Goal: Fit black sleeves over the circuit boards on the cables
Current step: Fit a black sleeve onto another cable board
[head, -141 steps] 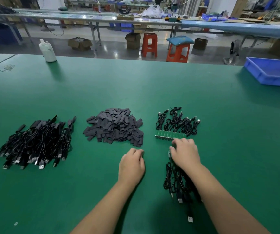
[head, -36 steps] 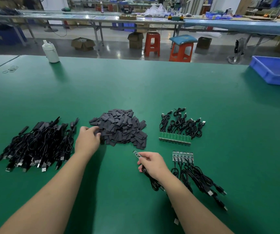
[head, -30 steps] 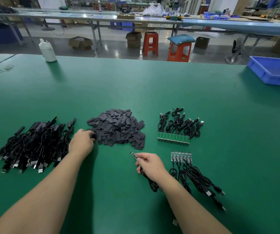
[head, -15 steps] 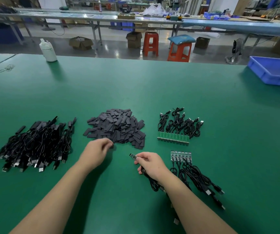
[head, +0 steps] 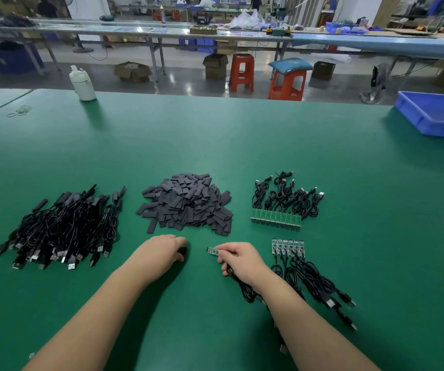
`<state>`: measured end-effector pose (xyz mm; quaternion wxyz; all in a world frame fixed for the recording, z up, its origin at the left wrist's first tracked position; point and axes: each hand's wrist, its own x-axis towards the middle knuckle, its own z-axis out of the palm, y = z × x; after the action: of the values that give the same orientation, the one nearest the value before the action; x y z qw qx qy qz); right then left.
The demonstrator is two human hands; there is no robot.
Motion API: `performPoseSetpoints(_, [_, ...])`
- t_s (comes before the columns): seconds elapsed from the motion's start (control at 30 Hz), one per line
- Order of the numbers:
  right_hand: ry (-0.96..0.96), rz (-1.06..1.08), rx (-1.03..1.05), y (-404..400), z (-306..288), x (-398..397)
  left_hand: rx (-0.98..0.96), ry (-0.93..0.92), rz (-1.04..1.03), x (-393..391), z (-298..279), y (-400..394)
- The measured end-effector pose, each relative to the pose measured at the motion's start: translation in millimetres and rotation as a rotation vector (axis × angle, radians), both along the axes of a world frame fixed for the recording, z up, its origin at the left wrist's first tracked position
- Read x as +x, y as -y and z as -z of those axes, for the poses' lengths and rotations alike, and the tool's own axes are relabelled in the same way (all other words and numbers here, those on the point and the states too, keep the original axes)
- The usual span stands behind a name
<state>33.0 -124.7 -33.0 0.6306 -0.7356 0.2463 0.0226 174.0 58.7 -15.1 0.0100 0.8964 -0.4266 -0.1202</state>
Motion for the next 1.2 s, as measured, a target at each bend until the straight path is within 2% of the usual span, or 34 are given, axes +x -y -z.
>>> performPoseSetpoints(0.23, [-0.011, -0.006, -0.004, 0.0, -0.1, 1.5, -0.164, -0.111, -0.065, 3.5, -0.5, -9.3])
performPoseSetpoints(0.47, [-0.005, -0.014, -0.019, 0.2, -0.7, 0.4, -0.152, -0.047, -0.038, -0.6, 2.0, -9.0])
performPoseSetpoints(0.6, [-0.001, -0.013, -0.014, 0.5, -0.4, 0.6, -0.257, -0.022, -0.076, -7.7, -2.3, -7.5])
performPoseSetpoints(0.8, [0.009, -0.016, -0.009, -0.4, -1.8, -0.4, -0.538, -0.418, -0.232, -19.7, -7.5, -1.9])
performPoseSetpoints(0.87, [0.012, -0.019, -0.008, -0.5, -2.9, -1.0, -0.511, -0.428, -0.219, -23.2, -6.7, 0.7])
performPoseSetpoints(1.2, [0.021, -0.03, -0.009, -1.9, -8.9, -4.1, -0.02, -0.038, 0.02, -28.5, 6.3, 6.4])
